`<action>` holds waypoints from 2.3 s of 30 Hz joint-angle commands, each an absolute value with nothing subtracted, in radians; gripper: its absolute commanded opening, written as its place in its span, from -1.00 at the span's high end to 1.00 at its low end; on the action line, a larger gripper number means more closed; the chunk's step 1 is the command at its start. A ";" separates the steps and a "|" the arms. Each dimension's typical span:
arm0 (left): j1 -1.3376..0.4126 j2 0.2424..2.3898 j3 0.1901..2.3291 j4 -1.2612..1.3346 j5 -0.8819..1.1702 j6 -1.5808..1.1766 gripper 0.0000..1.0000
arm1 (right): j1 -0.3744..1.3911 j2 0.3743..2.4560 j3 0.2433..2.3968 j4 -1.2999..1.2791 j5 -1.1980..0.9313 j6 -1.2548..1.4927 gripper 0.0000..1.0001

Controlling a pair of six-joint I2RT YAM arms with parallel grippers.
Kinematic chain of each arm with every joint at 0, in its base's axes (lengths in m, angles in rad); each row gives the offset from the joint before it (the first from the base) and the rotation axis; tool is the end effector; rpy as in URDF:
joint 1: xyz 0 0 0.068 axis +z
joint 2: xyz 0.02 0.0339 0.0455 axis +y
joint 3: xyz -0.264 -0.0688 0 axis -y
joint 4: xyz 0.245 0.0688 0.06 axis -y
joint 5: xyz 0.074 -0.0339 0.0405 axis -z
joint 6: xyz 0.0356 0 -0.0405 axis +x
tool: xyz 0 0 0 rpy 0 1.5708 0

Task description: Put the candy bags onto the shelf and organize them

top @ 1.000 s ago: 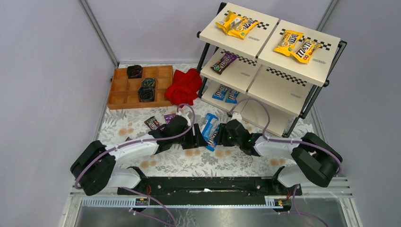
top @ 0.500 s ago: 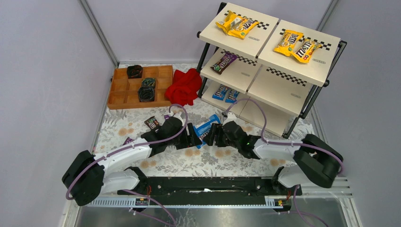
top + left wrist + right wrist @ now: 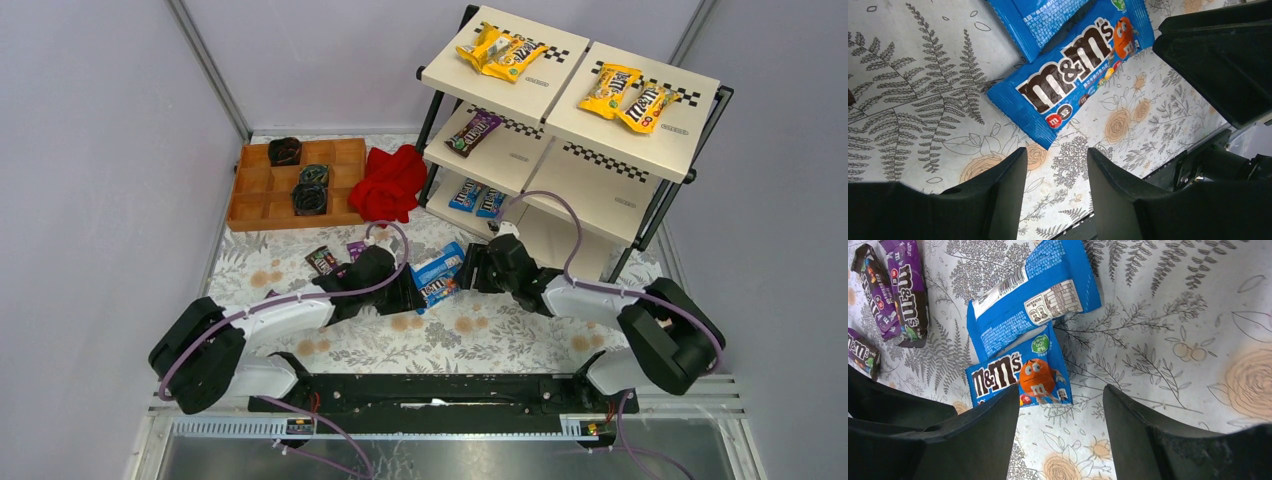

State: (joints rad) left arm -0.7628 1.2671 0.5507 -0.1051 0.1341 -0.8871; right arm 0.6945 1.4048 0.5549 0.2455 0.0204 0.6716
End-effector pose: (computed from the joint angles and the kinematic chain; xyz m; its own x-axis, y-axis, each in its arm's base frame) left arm 0.1700 -0.1690 0.1698 -0.9162 -0.1871 -0.3543 0.0638 0.8050 -0.5899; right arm 0.2105 0.1744 0.1671 -0.7319 0.2000 -0.6514 -0.2191 0.8361 0.5029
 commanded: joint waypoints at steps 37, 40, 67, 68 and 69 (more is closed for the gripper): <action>-0.713 1.445 0.537 -0.018 0.055 -0.857 0.49 | 0.678 1.581 0.426 0.812 -0.281 0.828 0.03; -0.713 1.442 0.532 -0.014 0.056 -0.857 0.49 | 0.678 1.557 0.410 0.825 -0.268 0.832 0.06; -0.710 1.015 0.792 -0.386 -0.196 -0.688 -0.40 | 0.680 1.078 0.539 0.192 -0.313 0.348 0.52; -0.710 0.993 0.822 -0.408 -0.219 -0.667 -0.43 | 0.680 1.045 0.567 0.127 -0.322 0.308 0.52; -0.710 0.977 0.849 -0.425 -0.241 -0.640 -0.45 | 0.680 1.002 0.602 0.055 -0.324 0.261 0.52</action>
